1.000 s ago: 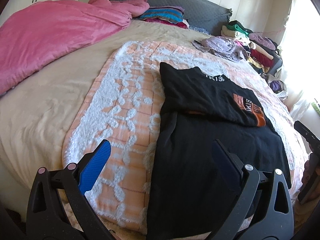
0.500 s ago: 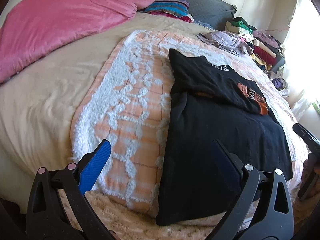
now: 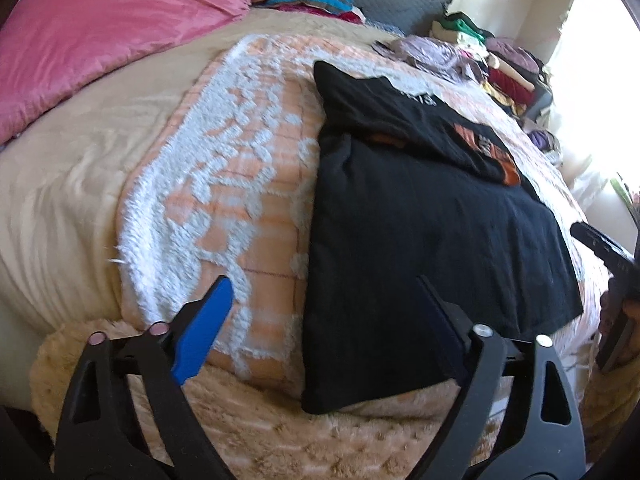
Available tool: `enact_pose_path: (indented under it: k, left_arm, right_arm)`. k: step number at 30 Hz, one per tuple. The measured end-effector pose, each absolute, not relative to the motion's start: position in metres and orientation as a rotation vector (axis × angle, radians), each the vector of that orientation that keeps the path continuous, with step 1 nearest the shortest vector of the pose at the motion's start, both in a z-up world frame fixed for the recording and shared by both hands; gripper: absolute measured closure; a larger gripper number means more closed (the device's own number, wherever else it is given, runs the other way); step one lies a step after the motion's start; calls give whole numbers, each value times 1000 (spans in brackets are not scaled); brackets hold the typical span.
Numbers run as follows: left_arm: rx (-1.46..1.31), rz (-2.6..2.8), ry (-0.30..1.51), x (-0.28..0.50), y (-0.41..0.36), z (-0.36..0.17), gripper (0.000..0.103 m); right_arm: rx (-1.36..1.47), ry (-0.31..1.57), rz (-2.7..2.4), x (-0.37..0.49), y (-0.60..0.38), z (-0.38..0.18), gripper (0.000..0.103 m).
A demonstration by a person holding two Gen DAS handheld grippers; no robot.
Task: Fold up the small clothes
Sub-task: 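Move both tools to the sweatshirt hem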
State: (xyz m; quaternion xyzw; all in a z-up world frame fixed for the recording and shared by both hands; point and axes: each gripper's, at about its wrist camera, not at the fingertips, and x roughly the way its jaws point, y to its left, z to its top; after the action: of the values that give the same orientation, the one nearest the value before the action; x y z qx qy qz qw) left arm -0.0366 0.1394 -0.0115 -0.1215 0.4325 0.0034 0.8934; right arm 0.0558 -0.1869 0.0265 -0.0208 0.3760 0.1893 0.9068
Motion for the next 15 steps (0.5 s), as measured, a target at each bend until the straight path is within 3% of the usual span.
enact_pose_path:
  k: [8,15]
  left_arm:
    - [-283,-74,940,-39,129,-24,46]
    - [-332,-85,988,-42,130,-39,48]
  right_arm:
    - [-59,781,382,52,-193,25,5]
    - [-74,813,351,45,-210,19,5]
